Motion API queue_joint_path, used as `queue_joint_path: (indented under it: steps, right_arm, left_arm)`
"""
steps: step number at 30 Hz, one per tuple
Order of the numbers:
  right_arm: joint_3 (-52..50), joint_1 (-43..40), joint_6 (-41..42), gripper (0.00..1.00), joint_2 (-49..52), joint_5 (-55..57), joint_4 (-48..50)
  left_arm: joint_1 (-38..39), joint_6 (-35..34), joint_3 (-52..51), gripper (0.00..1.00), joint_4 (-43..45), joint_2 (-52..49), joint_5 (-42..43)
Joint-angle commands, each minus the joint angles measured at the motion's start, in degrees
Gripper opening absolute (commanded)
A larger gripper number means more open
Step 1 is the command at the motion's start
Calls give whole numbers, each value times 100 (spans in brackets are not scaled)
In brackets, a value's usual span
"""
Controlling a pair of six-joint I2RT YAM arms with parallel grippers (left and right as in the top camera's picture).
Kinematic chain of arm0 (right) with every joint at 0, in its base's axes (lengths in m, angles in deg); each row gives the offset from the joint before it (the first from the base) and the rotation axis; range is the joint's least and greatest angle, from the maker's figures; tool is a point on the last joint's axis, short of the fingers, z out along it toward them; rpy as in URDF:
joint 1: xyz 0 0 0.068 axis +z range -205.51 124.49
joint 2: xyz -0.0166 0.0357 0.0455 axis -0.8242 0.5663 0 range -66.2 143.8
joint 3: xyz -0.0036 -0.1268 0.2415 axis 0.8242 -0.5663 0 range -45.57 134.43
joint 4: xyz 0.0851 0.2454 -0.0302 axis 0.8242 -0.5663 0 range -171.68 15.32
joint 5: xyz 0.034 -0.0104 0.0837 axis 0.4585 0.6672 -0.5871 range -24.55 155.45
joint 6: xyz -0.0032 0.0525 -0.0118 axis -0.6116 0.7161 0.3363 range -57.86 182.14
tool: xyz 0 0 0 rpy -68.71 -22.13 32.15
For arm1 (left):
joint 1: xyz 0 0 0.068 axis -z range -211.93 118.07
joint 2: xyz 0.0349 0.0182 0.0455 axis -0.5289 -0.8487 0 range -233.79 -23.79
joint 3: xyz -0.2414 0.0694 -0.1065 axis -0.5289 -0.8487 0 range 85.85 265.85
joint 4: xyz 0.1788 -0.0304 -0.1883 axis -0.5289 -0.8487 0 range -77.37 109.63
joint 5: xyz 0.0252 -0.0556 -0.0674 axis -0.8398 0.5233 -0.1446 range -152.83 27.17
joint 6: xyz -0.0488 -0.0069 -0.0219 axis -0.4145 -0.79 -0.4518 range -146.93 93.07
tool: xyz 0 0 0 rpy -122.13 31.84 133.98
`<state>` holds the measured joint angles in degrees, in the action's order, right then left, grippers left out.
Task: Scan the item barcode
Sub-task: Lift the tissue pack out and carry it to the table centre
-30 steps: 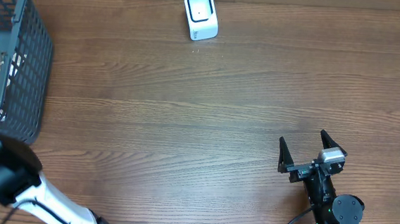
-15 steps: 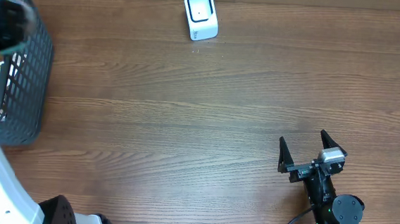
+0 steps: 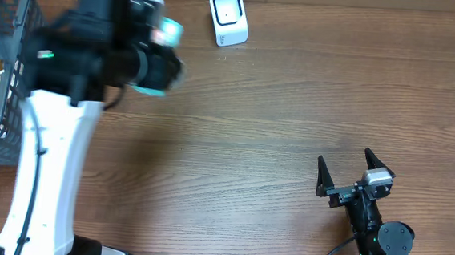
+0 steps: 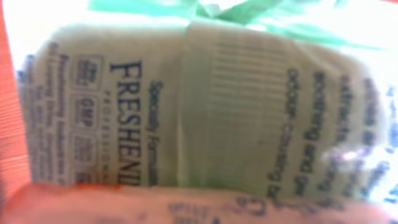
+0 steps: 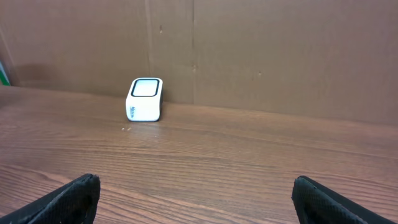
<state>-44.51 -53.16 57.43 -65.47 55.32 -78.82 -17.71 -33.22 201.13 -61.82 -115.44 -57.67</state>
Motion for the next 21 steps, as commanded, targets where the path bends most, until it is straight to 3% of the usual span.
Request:
queue_joint_path:
  steps: [1, 14, 21]
  right_arm:
    - [-61, 17, -28, 100, -57, 2, 24]
    - [-61, 17, -28, 100, -57, 2, 24]
    - [-61, 17, -28, 100, -57, 2, 24]
  left_arm:
    - [623, -297, -745, 41, 424, 103, -120]
    - [1272, -997, -3456, 42, 2634, 103, -380]
    - [1272, -1054, -4135, 43, 3250, 103, -415]
